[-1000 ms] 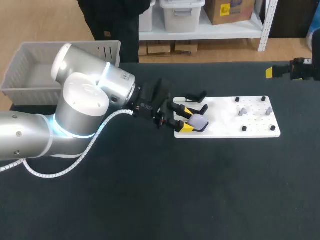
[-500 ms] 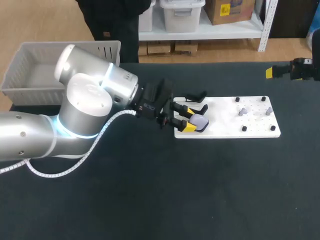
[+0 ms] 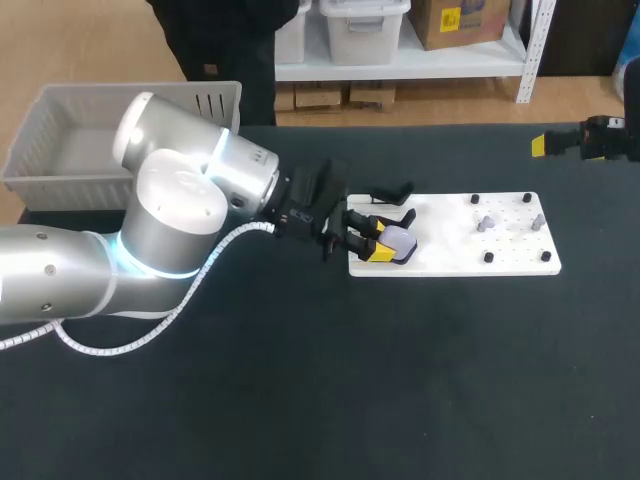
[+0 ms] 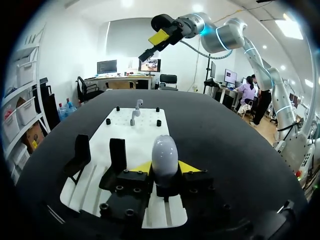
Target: Pick up each earbud case from the left stands, insert the matching earbuds, close the lid, and place the case in the box.
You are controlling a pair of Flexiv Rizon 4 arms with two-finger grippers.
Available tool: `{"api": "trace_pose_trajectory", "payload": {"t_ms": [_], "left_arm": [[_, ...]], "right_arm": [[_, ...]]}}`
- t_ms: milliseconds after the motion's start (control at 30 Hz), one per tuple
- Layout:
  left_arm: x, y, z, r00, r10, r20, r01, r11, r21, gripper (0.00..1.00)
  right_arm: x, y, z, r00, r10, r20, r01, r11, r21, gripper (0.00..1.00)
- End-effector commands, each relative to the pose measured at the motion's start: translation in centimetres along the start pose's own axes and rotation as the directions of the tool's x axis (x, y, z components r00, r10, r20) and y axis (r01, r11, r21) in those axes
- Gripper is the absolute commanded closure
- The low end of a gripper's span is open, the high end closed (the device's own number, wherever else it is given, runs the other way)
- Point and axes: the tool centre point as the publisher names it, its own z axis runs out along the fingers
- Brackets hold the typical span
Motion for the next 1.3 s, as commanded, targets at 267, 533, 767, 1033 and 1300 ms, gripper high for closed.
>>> {"api": "trace_pose_trajectory", "payload": {"t_ms": [267, 533, 767, 1033, 1300], "left_arm": [[-0.9, -1.0, -0.9, 0.999, 0.042, 0.030, -0.041, 0.999, -0.014, 1.00], [-4.3, -3.3, -2.8, 0.975, 0.108, 0.194, -0.091, 0.991, -0.095, 1.00], [-6.5, -5.1, -3.1, 0.928, 0.132, 0.349, -0.095, 0.988, -0.120, 1.00], [-7.7, -6.4, -2.6, 0.911, 0.138, 0.389, -0.089, 0.986, -0.143, 1.00], [-8.2, -6.8, -2.3, 0.906, 0.135, 0.400, -0.092, 0.988, -0.124, 1.00]], "right_arm": [[0.0, -0.1, 0.1, 1.000, -0.001, 0.000, 0.001, 1.000, -0.003, 0.00], [0.0, -0.1, 0.1, 1.000, -0.001, 0.000, 0.001, 1.000, -0.003, 0.00], [0.0, -0.1, 0.1, 1.000, -0.001, 0.000, 0.001, 1.000, -0.003, 0.00], [0.0, -0.1, 0.1, 1.000, -0.001, 0.000, 0.001, 1.000, -0.003, 0.00], [0.0, -0.1, 0.1, 1.000, -0.001, 0.000, 0.001, 1.000, -0.003, 0.00]]}}
